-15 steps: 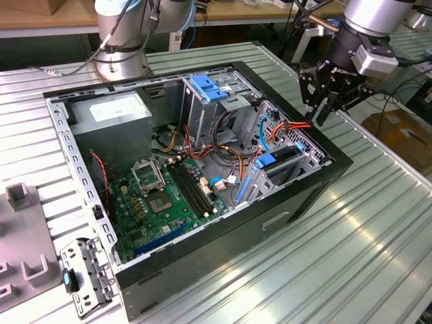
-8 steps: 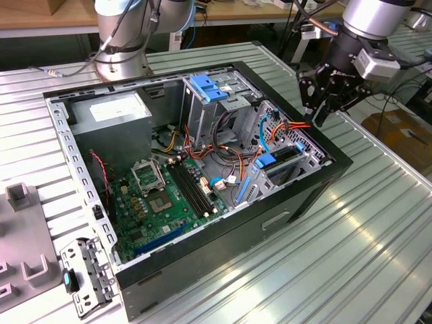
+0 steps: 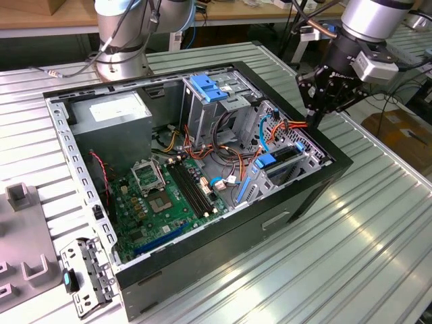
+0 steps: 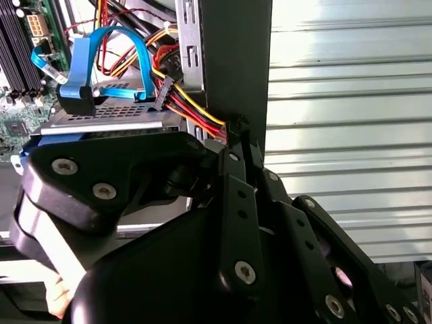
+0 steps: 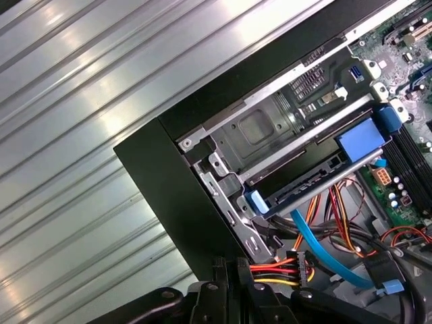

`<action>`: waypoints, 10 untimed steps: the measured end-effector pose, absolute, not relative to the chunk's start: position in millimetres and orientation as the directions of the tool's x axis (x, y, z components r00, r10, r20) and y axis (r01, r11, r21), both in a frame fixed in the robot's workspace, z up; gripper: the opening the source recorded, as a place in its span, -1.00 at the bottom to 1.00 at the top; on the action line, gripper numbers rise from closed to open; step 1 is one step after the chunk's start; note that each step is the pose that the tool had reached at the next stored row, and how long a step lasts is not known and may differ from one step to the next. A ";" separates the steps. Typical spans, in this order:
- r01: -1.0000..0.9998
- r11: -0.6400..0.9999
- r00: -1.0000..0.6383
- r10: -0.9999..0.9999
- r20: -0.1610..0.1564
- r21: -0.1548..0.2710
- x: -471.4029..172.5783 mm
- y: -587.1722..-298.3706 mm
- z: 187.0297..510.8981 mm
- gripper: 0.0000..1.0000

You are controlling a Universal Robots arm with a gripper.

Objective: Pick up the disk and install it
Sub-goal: 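Insert the first disk wire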

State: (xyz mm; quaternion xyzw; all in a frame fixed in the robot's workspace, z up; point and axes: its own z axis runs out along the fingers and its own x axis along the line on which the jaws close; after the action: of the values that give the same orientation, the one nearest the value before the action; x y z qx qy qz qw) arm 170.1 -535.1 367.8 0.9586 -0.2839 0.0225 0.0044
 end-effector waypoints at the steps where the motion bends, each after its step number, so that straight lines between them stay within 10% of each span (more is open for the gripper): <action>1: -0.544 -0.839 0.838 -0.544 0.046 -0.004 170.1 -535.1 368.4 -0.67; 10: -0.544 -0.839 0.838 -0.544 0.046 -0.004 170.1 -535.0 374.4 -0.67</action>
State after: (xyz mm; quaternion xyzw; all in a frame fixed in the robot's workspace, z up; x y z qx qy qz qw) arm 170.1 -535.0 374.4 0.9586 -0.2839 0.0226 0.0045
